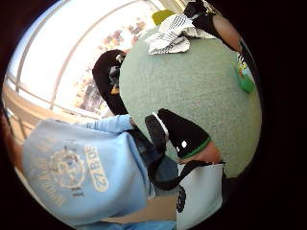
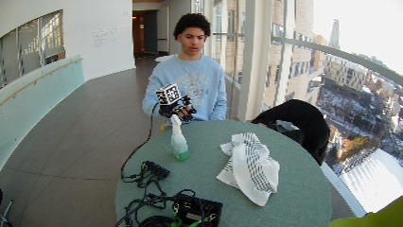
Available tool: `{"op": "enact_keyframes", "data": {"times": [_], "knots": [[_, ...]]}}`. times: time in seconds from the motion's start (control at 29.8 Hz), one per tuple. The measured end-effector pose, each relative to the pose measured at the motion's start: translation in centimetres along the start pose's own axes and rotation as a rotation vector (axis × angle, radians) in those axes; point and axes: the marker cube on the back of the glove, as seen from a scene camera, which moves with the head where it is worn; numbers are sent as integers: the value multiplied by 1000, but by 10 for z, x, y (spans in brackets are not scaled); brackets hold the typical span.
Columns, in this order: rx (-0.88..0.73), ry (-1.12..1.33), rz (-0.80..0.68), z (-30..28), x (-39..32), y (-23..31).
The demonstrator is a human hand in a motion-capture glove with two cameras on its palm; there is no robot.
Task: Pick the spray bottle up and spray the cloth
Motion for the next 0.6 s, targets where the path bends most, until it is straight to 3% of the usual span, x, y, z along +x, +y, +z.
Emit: {"op": "enact_keyframes", "data": {"times": [0.24,0.4,0.6], "knots": [[68,-306,142,-10,35,23],[219,-490,257,-14,62,14],[170,-577,342,-15,85,6]]}}
